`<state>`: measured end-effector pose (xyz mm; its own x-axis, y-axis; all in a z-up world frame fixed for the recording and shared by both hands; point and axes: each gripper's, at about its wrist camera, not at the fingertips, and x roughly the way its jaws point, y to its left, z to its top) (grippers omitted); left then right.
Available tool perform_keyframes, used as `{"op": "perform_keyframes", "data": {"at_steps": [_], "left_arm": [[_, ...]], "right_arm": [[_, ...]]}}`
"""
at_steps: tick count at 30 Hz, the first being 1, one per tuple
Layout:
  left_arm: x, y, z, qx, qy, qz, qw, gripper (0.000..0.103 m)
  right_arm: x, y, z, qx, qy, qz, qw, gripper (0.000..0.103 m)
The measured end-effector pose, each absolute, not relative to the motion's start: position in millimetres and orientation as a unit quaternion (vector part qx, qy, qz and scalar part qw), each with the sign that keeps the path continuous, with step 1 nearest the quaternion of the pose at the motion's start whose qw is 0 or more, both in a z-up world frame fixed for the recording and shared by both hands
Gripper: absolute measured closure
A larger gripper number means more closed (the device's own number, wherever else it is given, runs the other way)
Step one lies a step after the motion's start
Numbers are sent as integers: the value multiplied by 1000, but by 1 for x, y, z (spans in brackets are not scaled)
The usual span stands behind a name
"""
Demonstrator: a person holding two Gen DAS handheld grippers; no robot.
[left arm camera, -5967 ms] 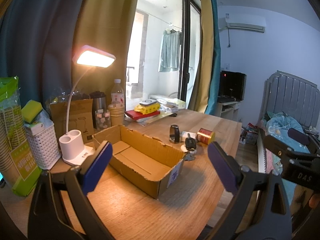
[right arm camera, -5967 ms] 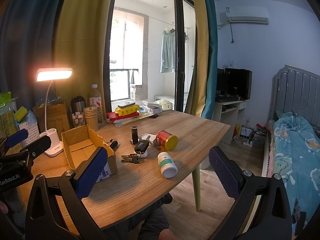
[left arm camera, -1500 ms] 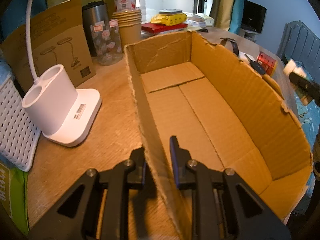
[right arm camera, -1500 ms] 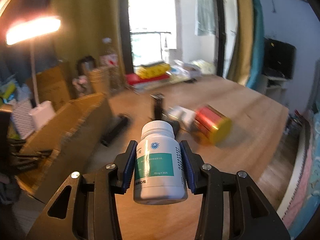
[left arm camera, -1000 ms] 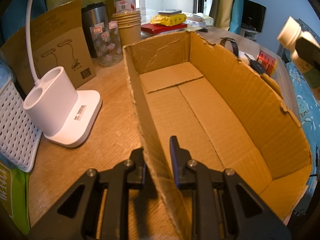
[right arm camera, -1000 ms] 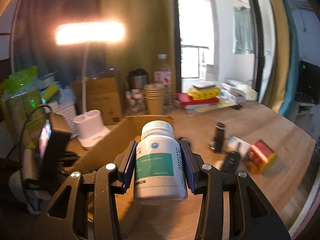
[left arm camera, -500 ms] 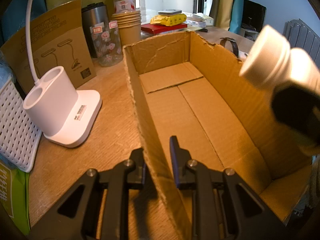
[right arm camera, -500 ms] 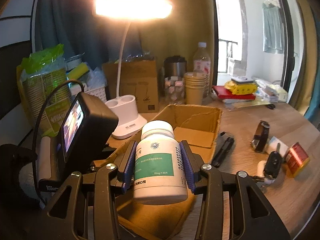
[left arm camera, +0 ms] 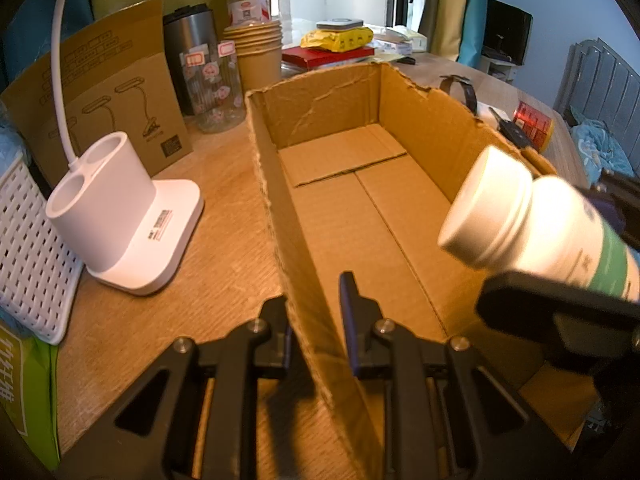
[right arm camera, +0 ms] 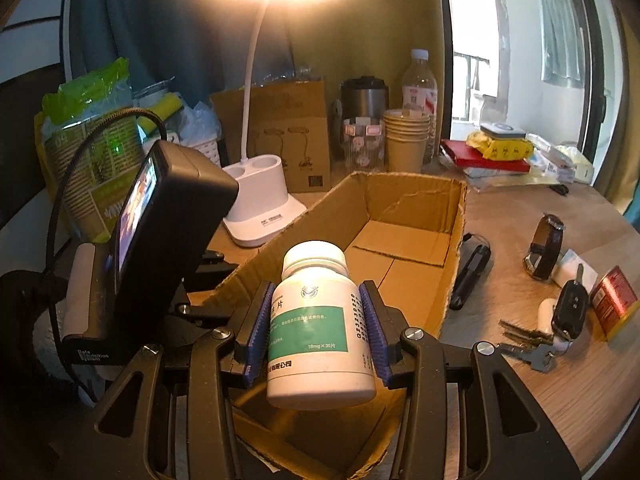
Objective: Organize rigid objects
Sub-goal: 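Carry the pill bottle over the box and release it inside with the right gripper, then move the right gripper to the red-and-gold can and grasp it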
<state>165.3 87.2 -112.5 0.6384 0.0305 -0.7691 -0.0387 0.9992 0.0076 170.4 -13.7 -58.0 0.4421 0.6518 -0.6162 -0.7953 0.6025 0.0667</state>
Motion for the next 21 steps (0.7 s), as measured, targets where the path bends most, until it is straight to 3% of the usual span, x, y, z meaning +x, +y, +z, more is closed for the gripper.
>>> {"op": "perform_keyframes", "data": {"at_steps": [4,7,13,21], "left_arm": [[165,87,-113,-5,425,19,905,83],[165,87,-113,-4,424,18,905,83],[165,86,-113,-4,424,19,905,83],[165,85,-112,-5,424,18,905,83]], "right_arm": [[170,-14,-58,-117,307,431,841,55],[169,-14,-57,-117,305,435,839,43],[171,-22,-50,-106,297,427,847,39],[185,-58,-27,-74,265,369,888,27]]}}
